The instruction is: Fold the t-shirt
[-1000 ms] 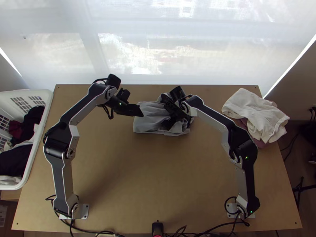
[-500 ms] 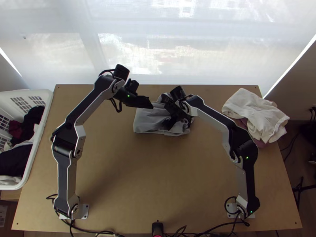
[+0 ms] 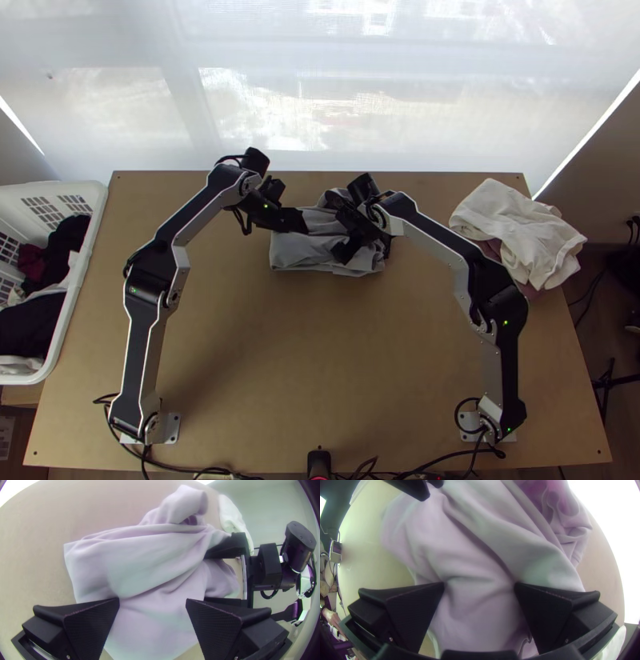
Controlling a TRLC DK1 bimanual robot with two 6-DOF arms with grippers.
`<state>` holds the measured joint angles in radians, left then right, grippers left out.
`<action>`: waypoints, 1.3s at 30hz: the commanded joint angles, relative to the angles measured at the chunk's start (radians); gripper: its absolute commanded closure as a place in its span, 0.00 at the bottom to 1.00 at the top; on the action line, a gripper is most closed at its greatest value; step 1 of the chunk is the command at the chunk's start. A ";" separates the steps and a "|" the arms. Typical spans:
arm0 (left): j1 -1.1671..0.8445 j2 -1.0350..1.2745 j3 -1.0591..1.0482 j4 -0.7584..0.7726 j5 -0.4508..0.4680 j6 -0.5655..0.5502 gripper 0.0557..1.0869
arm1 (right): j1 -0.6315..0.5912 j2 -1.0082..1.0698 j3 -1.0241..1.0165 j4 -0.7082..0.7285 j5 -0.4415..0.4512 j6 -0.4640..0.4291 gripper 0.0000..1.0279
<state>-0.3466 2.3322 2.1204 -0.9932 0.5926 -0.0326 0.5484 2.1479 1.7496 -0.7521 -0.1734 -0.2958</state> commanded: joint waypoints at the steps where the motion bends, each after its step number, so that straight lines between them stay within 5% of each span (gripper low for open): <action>1: 0.009 0.039 0.000 -0.001 -0.017 0.007 0.06 | -0.002 -0.020 -0.022 0.002 -0.003 0.000 0.04; 13: 0.031 -0.197 0.004 -0.030 -0.005 -0.032 0.06 | 0.018 -0.157 -0.006 0.002 -0.003 0.004 0.04; 21: 0.162 -0.424 -0.043 -0.079 0.007 -0.044 0.06 | 0.085 -0.215 -0.059 0.010 0.028 -0.083 0.04; 30: 0.319 -0.683 -0.320 -0.068 0.010 -0.010 0.06 | 0.189 -0.309 -0.358 0.416 0.210 -0.322 0.04; 39: 0.380 -0.815 -0.513 -0.028 0.026 -0.004 0.06 | 0.246 -0.304 -0.464 0.583 0.278 -0.431 0.04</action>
<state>-0.0158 1.6169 1.7390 -1.0435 0.6098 -0.0441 0.7452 1.8538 1.3815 -0.2848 0.0547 -0.6510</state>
